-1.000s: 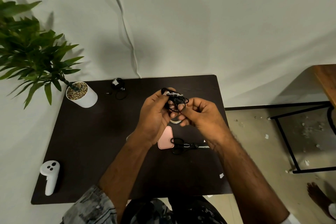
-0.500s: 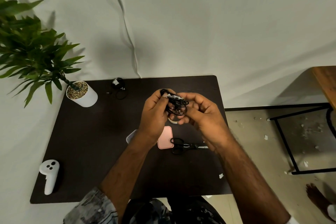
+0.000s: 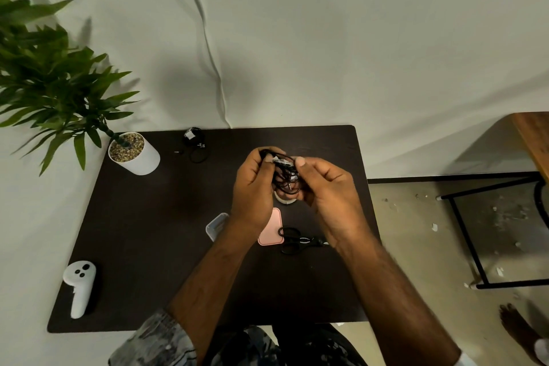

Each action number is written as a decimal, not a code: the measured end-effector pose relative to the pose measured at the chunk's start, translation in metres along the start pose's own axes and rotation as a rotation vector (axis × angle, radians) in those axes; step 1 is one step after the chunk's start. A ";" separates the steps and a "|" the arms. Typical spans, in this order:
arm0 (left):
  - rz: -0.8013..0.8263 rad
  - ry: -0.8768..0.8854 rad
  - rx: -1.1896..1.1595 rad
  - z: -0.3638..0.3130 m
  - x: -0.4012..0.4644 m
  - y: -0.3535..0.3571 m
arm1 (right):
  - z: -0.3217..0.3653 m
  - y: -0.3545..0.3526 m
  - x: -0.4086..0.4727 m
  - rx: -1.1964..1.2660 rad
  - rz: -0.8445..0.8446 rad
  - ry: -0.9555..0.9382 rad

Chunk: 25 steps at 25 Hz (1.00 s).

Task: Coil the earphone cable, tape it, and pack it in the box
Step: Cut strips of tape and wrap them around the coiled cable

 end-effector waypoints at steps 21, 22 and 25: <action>-0.483 -0.259 -0.657 -0.004 0.004 0.016 | -0.010 0.004 -0.005 -0.666 -0.131 -0.094; -0.511 -0.244 -0.653 -0.004 0.004 0.013 | -0.011 0.002 -0.006 -0.660 -0.137 -0.091; -0.511 -0.233 -0.698 -0.004 0.005 0.003 | -0.017 -0.007 -0.005 -0.619 -0.165 -0.029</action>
Point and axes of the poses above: each hand's wrist, its own x-axis towards the middle knuckle, its own y-axis out of the palm, z = x × y, the point moved 2 cm from there along x, towards the middle knuckle, and after that the axes turned 12 degrees about z, right-handed, at the moved point
